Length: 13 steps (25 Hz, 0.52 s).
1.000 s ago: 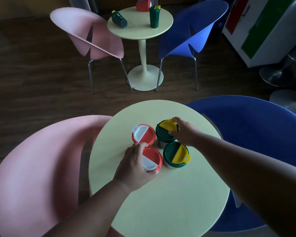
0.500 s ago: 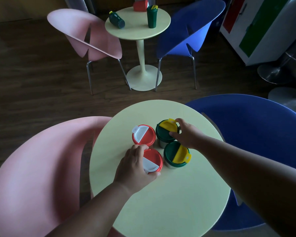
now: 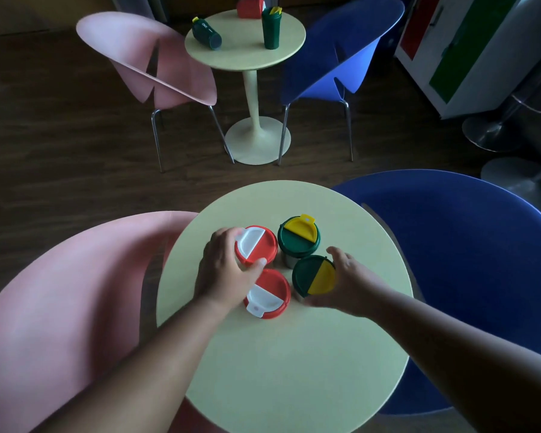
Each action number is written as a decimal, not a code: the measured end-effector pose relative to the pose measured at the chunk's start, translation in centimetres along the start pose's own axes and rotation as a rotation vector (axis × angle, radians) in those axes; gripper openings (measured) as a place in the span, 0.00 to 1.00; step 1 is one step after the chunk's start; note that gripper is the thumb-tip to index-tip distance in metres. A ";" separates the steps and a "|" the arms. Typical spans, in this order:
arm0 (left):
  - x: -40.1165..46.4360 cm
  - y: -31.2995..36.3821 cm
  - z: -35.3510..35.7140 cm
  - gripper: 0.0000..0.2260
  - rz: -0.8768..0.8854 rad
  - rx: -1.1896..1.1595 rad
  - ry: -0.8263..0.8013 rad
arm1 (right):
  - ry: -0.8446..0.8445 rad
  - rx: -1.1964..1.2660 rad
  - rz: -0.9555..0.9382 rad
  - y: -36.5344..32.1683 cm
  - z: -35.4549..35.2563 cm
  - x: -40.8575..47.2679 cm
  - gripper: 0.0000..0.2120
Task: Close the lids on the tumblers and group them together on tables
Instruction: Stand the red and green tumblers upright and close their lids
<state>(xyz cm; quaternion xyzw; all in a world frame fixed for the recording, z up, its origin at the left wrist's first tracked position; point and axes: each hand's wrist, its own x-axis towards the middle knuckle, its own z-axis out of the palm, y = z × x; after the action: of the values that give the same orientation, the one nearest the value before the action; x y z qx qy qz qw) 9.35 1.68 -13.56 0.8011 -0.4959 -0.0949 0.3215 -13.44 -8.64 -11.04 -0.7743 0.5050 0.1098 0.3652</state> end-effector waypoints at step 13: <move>3.4 -0.9 1.0 0.35 -0.191 -0.041 -0.345 | 0.050 -0.025 -0.026 -0.5 2.0 0.0 0.47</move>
<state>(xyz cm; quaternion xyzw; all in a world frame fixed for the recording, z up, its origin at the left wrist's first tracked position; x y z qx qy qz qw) 11.24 -1.40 -14.31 0.8096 -0.4634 -0.2710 0.2375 -12.55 -7.19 -12.25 -0.7878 0.5026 0.0920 0.3440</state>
